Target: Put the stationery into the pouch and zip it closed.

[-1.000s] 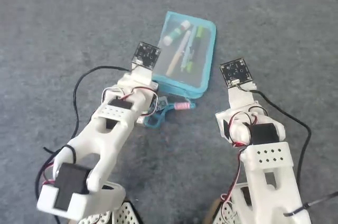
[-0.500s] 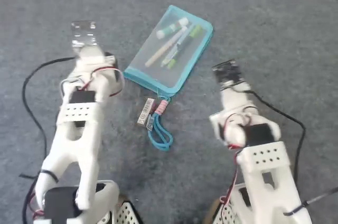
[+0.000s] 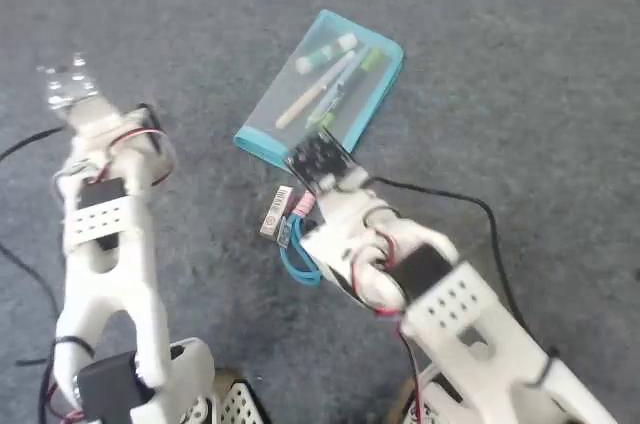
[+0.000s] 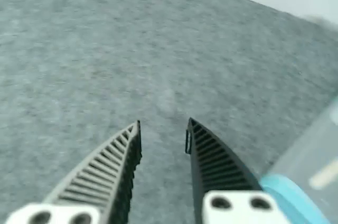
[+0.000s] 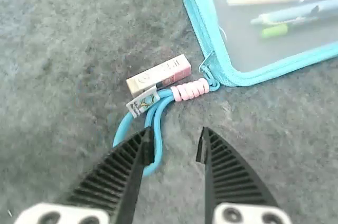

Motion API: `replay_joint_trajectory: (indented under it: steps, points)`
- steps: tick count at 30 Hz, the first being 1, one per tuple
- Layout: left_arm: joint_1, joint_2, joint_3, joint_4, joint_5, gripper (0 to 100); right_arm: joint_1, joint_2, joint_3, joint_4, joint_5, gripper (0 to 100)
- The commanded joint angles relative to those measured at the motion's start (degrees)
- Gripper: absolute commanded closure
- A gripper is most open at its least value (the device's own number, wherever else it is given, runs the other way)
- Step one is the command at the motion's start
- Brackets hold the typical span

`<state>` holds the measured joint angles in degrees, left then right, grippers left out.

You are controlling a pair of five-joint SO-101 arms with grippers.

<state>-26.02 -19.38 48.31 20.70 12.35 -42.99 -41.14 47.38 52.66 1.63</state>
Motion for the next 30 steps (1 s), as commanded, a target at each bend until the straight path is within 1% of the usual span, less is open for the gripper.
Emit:
replay_joint_trajectory:
  steps: [1,4,8,11,15,24,30]
  points:
    - [-1.49,-3.08,0.75,0.0,1.23,86,-1.19,10.86,-11.6,-1.45,-3.16,85.7]
    - [-1.93,-3.08,1.1,0.0,1.23,86,-2.86,20.35,-20.66,-1.1,-9.49,85.7]
    - [-6.24,-3.08,1.27,-1.67,1.32,86,-4.35,29.76,-28.04,-1.19,-20.66,85.7]
    - [-8.44,-3.08,1.63,-2.46,1.32,86,-4.53,34.68,-31.21,-1.36,-24.79,85.7]
    - [-8.53,-3.08,2.24,-2.73,1.32,86,-4.18,40.4,-32.62,-0.92,-27.08,85.7]
    - [-8.44,-3.08,2.24,-2.73,1.32,86,-4.53,50.95,-36.22,-0.57,-27.43,85.7]
    - [-8.44,-3.08,2.24,-2.73,1.32,86,-5.67,54.99,-42.11,-0.48,-27.43,85.7]
